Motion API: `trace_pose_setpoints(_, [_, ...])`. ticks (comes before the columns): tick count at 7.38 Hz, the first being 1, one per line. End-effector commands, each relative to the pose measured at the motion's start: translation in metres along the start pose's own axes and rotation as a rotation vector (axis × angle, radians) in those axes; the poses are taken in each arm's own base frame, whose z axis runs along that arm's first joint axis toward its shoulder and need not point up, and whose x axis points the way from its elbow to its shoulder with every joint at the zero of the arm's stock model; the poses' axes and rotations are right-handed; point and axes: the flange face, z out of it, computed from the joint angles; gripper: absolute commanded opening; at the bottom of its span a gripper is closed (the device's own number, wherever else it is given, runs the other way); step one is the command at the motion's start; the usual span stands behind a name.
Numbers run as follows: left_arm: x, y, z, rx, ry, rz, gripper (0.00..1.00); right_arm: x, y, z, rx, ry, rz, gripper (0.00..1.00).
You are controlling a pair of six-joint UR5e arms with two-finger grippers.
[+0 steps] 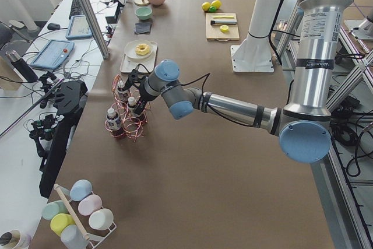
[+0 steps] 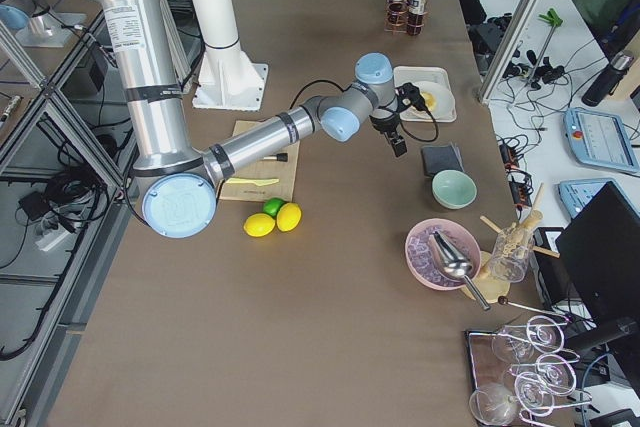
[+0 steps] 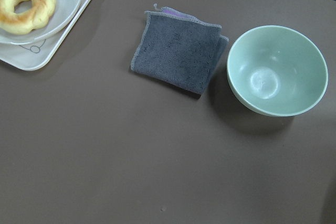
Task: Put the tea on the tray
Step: 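Move the left gripper to the tea rack while the right arm nears the bowl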
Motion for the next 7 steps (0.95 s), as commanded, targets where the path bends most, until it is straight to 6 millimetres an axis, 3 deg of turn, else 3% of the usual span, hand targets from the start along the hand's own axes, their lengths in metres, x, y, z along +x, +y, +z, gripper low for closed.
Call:
trace_pose_setpoints(1, [-0.011, 0.011, -0.008, 0.168, -0.025, -0.119, 0.99, -0.006, -0.001, 0.001, 0.007, -0.008, 0.004, 1.0])
trace_pose_setpoints(2, [-0.005, 0.011, -0.003, 0.205, -0.052, -0.116, 0.99, -0.007, -0.001, 0.001, 0.008, -0.007, 0.002, 1.0])
trace_pose_setpoints(5, [0.051, 0.038, 0.045, 0.288, -0.11, -0.041, 0.98, -0.007, 0.0, 0.002, 0.01, 0.002, 0.001, 1.0])
trace_pose_setpoints(7, [0.06, 0.034, 0.052, 0.293, -0.109, -0.018, 0.98, -0.006, -0.001, 0.003, 0.011, 0.004, 0.001, 1.0])
